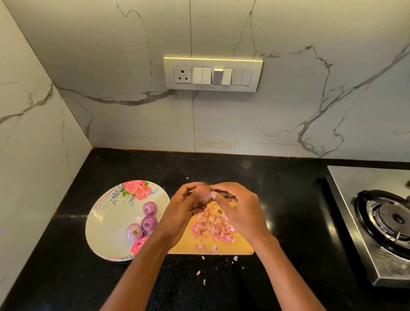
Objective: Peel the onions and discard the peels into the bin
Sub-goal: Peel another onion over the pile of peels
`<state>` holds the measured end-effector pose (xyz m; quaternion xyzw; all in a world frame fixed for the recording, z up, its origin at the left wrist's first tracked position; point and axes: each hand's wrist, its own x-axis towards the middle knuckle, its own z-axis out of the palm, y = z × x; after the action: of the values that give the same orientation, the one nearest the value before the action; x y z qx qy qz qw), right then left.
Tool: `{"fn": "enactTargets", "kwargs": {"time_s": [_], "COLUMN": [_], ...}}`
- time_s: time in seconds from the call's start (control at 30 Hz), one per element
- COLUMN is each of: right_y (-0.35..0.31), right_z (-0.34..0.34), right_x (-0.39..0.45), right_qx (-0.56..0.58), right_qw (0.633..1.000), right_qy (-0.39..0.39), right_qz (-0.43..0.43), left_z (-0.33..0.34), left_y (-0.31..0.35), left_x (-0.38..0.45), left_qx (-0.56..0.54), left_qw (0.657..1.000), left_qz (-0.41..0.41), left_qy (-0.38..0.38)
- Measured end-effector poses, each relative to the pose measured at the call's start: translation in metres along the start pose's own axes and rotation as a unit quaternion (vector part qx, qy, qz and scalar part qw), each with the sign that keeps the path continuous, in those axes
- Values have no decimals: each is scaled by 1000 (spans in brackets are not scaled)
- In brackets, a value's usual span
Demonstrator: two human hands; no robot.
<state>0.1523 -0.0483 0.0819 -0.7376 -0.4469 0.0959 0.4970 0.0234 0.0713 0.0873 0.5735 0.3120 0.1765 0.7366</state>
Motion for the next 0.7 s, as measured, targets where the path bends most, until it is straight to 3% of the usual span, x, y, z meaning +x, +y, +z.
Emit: {"fn": "enactTargets", "kwargs": {"time_s": [0.33,0.7], "right_y": [-1,3], "right_z": [1,1], "right_x": [0,-1], "right_qx": [-42,1], "right_qw": [998,1000], "right_qy": [23,-2], "right_qz": [-48,7], "left_z": [3,0], "left_y": [-9,-12], "left_x": [6,4], "left_qx": [56,56], "left_qw": [997,998], "left_qz": [45,34], "left_qy": [37,20]}}
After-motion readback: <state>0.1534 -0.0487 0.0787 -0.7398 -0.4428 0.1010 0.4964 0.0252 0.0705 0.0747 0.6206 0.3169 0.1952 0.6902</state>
